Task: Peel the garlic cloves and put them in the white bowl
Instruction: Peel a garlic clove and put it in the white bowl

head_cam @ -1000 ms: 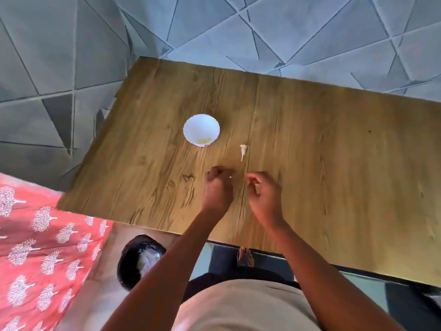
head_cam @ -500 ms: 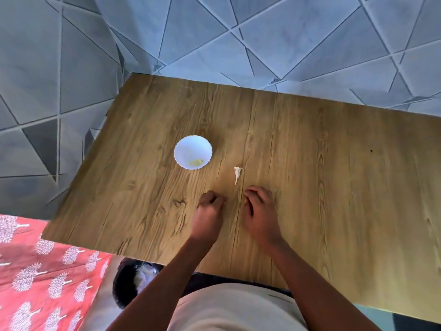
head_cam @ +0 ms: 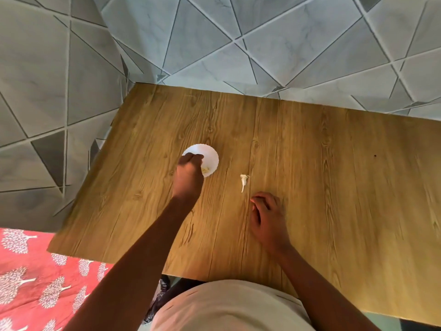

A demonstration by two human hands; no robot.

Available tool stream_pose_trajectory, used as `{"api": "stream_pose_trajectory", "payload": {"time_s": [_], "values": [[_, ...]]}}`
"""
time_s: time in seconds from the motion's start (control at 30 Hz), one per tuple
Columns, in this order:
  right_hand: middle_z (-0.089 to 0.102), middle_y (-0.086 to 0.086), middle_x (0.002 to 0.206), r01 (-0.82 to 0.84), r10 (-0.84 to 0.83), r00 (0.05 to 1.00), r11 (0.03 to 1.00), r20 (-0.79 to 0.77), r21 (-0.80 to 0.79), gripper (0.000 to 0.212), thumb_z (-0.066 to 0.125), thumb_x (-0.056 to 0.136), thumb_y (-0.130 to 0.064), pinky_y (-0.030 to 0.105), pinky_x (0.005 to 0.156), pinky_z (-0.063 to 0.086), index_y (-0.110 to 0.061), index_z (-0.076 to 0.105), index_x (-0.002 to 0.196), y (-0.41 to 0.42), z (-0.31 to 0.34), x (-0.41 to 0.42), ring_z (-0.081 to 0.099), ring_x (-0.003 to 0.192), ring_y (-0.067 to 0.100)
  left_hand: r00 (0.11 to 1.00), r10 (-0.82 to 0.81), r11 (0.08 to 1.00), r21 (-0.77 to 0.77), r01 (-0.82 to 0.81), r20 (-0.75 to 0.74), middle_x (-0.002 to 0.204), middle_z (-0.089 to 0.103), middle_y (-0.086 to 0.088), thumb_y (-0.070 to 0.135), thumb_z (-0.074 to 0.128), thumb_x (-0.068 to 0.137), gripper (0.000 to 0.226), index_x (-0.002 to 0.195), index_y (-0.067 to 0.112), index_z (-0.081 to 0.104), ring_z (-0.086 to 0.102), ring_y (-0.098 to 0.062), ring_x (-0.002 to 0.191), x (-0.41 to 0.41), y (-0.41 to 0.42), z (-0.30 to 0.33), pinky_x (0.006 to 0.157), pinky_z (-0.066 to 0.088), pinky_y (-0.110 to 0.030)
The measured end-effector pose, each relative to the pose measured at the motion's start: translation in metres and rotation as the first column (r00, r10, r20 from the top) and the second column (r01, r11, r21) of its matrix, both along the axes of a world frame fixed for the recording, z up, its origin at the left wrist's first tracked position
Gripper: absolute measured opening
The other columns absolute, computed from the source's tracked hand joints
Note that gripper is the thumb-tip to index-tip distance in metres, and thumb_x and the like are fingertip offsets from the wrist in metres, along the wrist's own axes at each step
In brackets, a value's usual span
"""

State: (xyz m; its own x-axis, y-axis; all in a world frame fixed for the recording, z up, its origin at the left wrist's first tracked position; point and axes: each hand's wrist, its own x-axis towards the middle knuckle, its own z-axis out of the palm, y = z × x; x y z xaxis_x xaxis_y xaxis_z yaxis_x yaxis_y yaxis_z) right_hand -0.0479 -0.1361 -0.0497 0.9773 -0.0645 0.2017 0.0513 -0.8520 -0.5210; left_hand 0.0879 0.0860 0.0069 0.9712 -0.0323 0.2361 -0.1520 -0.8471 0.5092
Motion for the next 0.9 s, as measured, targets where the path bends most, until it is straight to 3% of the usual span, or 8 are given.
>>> {"api": "stream_pose_trajectory", "payload": {"time_s": [0.17, 0.3, 0.37, 0.43, 0.53, 0.63, 0.77, 0.9], "values": [[0.058, 0.003, 0.126, -0.006, 0.006, 1.0, 1.0, 0.006, 0.015, 0.029, 0.066, 0.09, -0.009, 0.04, 0.096, 0.052, -0.008, 0.069, 0.119, 0.0, 0.001, 0.001, 0.05, 0.118, 0.02, 0.996, -0.038, 0.994, 0.101, 0.047, -0.085, 0.118, 0.072, -0.019, -0.008, 0.062, 0.083, 0.04, 0.121, 0.002, 0.071, 0.067, -0.042, 0.108, 0.002, 0.001, -0.001, 0.086, 0.059, -0.055], [0.058, 0.003, 0.127, 0.001, -0.001, 1.0, 0.998, -0.002, 0.062, 0.028, 0.065, 0.092, -0.011, 0.04, 0.098, 0.051, -0.009, 0.07, 0.119, -0.001, 0.003, 0.001, 0.051, 0.12, 0.02, 0.996, -0.047, 0.996, 0.08, 0.04, 0.082, 0.104, 0.072, -0.024, -0.014, 0.065, 0.079, 0.034, 0.11, -0.001, 0.073, 0.071, -0.046, 0.09, -0.016, -0.016, 0.008, 0.068, 0.062, -0.054], [0.059, 0.002, 0.124, 0.024, -0.021, 0.999, 0.991, -0.025, 0.132, 0.026, 0.065, 0.092, -0.011, 0.039, 0.099, 0.051, -0.011, 0.07, 0.118, -0.001, 0.006, 0.004, 0.053, 0.117, 0.019, 0.989, -0.073, 0.997, 0.013, 0.072, 0.129, 0.099, 0.074, -0.02, -0.011, 0.067, 0.082, 0.024, 0.102, 0.0, 0.075, 0.071, -0.043, 0.083, -0.034, -0.037, 0.014, 0.069, 0.061, -0.051], [0.061, 0.002, 0.118, 0.073, -0.063, 0.997, 0.973, -0.051, 0.221, 0.025, 0.065, 0.092, -0.01, 0.038, 0.096, 0.054, -0.013, 0.071, 0.117, -0.002, 0.01, 0.013, 0.057, 0.111, 0.017, 0.993, -0.111, 0.986, -0.119, 0.116, 0.049, 0.099, 0.075, -0.014, -0.005, 0.068, 0.087, 0.019, 0.102, 0.003, 0.075, 0.072, -0.035, 0.084, -0.048, -0.059, 0.012, 0.08, 0.06, -0.045], [0.066, -0.001, 0.109, 0.16, -0.133, 0.986, 0.923, -0.099, 0.349, 0.026, 0.066, 0.091, -0.008, 0.039, 0.09, 0.057, -0.016, 0.07, 0.115, -0.006, 0.015, 0.029, 0.063, 0.102, 0.012, 0.978, -0.147, 0.96, -0.261, 0.105, -0.147, 0.099, 0.074, -0.011, 0.003, 0.071, 0.088, 0.021, 0.109, 0.005, 0.072, 0.071, -0.024, 0.081, -0.05, -0.084, -0.001, 0.075, 0.061, -0.038], [0.068, -0.004, 0.102, 0.184, -0.146, 0.981, 0.896, -0.124, 0.404, 0.024, 0.066, 0.091, -0.005, 0.034, 0.084, 0.057, -0.018, 0.071, 0.11, -0.008, 0.019, 0.037, 0.064, 0.095, 0.006, 0.959, -0.107, 0.971, -0.233, 0.045, -0.262, 0.094, 0.066, -0.007, 0.009, 0.078, 0.085, 0.021, 0.103, 0.006, 0.066, 0.061, -0.019, 0.076, -0.041, -0.101, -0.009, 0.067, 0.055, -0.035], [0.069, -0.004, 0.101, 0.175, -0.132, 0.983, 0.882, -0.128, 0.437, 0.022, 0.066, 0.091, -0.002, 0.024, 0.085, 0.055, -0.015, 0.073, 0.108, -0.013, 0.023, 0.039, 0.064, 0.095, 0.002, 0.954, -0.062, 0.977, -0.213, -0.001, -0.292, 0.102, 0.068, -0.008, 0.005, 0.071, 0.088, 0.025, 0.112, 0.009, 0.071, 0.066, -0.023, 0.083, -0.032, -0.112, -0.018, 0.074, 0.059, -0.041], [0.072, -0.006, 0.101, 0.202, -0.143, 0.978, 0.822, -0.151, 0.532, 0.02, 0.067, 0.094, -0.004, 0.016, 0.085, 0.053, -0.014, 0.073, 0.11, -0.016, 0.027, 0.046, 0.067, 0.096, 0.002, 0.923, -0.025, 0.911, -0.389, -0.138, -0.385, 0.088, 0.073, 0.008, 0.0, 0.07, 0.09, 0.024, 0.109, 0.013, 0.075, 0.066, 0.003, 0.078, -0.033, -0.108, -0.016, 0.073, 0.052, -0.012]]}}
